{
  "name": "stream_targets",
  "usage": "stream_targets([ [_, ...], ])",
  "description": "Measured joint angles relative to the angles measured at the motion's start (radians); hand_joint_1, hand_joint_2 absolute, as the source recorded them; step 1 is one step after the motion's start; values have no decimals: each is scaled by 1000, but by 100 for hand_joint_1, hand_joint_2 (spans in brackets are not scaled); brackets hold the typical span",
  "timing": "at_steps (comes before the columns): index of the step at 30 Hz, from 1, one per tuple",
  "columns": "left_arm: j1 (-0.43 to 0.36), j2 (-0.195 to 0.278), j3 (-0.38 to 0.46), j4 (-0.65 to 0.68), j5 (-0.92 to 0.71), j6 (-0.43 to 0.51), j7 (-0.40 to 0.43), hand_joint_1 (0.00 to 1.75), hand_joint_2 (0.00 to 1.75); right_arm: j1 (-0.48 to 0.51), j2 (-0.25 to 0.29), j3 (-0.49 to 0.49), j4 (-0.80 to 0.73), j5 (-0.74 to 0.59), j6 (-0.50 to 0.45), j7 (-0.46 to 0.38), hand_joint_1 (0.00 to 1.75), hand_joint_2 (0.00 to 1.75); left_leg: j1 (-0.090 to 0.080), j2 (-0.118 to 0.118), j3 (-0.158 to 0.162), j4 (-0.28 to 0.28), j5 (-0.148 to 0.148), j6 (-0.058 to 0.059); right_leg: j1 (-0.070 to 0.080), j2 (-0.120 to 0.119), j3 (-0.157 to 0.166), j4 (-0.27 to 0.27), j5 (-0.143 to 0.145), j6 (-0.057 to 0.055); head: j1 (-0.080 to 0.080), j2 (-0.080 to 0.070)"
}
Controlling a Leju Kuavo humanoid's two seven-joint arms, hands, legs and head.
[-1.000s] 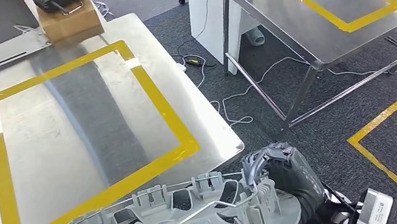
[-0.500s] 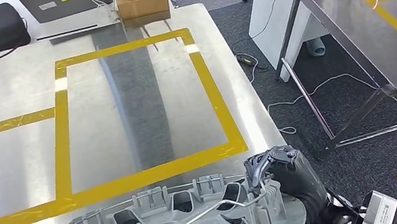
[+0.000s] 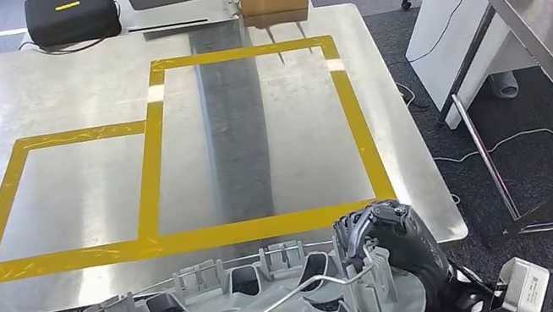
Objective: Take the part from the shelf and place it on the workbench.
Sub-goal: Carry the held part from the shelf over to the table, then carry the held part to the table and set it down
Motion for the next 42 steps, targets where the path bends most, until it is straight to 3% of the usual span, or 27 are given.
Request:
stream_targets([
  [1,0,0,0,0,0,0,1,0,175,0,0,0,1,-2,0,0,175,175,-1,-10,-1,0,0,8,-3,1,2,1,-4,2,3,0],
  [3,-1,0,-1,1,0,1,4,0,175,1,0,0,2,-3,1,0,175,175,-1,-37,-1,-2,3,20,-8,39,-9,41,-42,5,6,0],
  [5,-4,-1,-2,1,0,1,5,0,175,5,-1,0,3,-5,-2,0,175,175,-4,-65,-3,-3,7,29,-8,92,-53,158,-114,2,9,0],
  [7,-4,-3,-4,2,1,2,6,0,175,12,-1,0,6,-9,-13,6,175,175,-12,-94,-4,-3,10,36,-2,109,-104,274,-157,-7,10,0],
  [8,-3,-4,-6,2,2,3,7,0,175,14,-1,0,10,-12,-21,12,175,175,-16,-108,-4,-3,11,38,2,111,-114,290,-151,-16,11,0],
  [9,-2,-5,-6,2,4,5,7,0,175,16,-1,0,13,-15,-28,19,175,175,-22,-120,-4,-3,12,41,9,113,-107,266,-125,-29,12,0],
  [12,0,-11,-7,2,7,8,6,0,175,15,0,-1,19,-22,-41,33,175,175,-32,-148,-5,-7,20,47,38,124,-39,82,-25,-84,12,0],
  [14,4,-16,-7,3,10,11,4,0,175,11,2,-1,21,-1,-61,46,175,175,-29,-154,-7,-12,27,42,50,127,-16,20,-7,-107,10,0],
  [15,7,-18,-8,3,13,12,3,0,175,8,4,0,22,35,-84,59,175,175,-27,-154,-8,-17,32,36,53,127,-15,11,-2,-110,9,0],
  [17,11,-19,-10,3,17,13,-2,0,175,-1,8,4,25,180,-157,117,175,175,-26,-141,-10,-21,33,26,47,123,-4,-25,21,-107,10,0],
  [18,11,-19,-13,4,18,14,-3,0,175,-12,10,11,26,292,-201,165,175,175,-28,-128,-17,-10,19,21,42,121,1,-44,34,-103,8,0],
  [21,8,-19,-26,4,14,13,6,0,175,-71,20,49,50,633,-301,341,175,175,-21,-101,-76,121,-68,-1,33,114,-2,-68,57,-87,-3,0],
  [23,7,-20,-33,4,10,12,14,0,175,-105,28,72,79,722,-328,392,175,175,-11,-100,-100,187,-90,-18,27,106,-10,-63,59,-78,-6,0],
  [24,7,-19,-36,4,9,12,16,0,175,-116,32,81,91,731,-335,398,175,175,-5,-99,-89,176,-76,-27,22,102,-14,-58,58,-72,-6,0],
  [26,6,-19,-43,4,5,8,20,0,175,-141,42,101,106,745,-337,406,175,175,5,-88,-24,77,-26,-47,11,96,-22,-36,48,-54,-8,0],
  [27,4,-21,-48,3,1,4,23,0,175,-161,47,115,119,765,-337,416,175,175,8,-82,5,30,-12,-50,9,96,-29,-19,40,-43,-12,0],
  [29,-3,-25,-62,3,-16,-11,37,0,175,-222,67,150,166,834,-345,443,175,175,8,-73,26,-10,-11,-31,10,98,-43,7,30,-27,-13,0],
  [31,-12,-31,-80,3,-39,-28,60,0,175,-294,98,186,246,922,-374,470,175,175,5,-72,20,-6,-10,0,9,102,-50,13,30,-21,-7,0],
  [33,-23,-39,-99,2,-58,-41,80,0,175,-361,135,216,341,990,-410,489,175,175,4,-72,19,-7,-5,14,6,105,-60,34,12,-15,-2,0],
  [34,-29,-43,-108,2,-63,-45,86,0,175,-390,152,226,387,1008,-423,492,175,175,4,-72,18,-8,-3,20,5,107,-75,69,-11,-12,-1,0],
  [37,-37,-47,-130,2,-67,-49,91,0,175,-447,189,252,509,1026,-443,493,175,175,-1,-70,14,-9,1,27,6,109,-147,242,-95,-10,4,0],
  [39,-38,-47,-145,2,-71,-56,94,0,175,-471,208,274,586,1068,-442,519,175,175,-8,-70,13,-9,2,29,9,110,-162,278,-88,-21,6,0],
  [40,-39,-48,-153,2,-75,-60,97,0,175,-487,218,285,624,1100,-443,538,175,175,-13,-71,12,-9,3,30,13,111,-147,243,-58,-33,7,0],
  [42,-46,-53,-171,2,-83,-69,103,0,175,-530,242,306,713,1148,-448,563,175,175,-18,-75,11,-11,7,34,26,122,-96,125,8,-69,5,0],
])
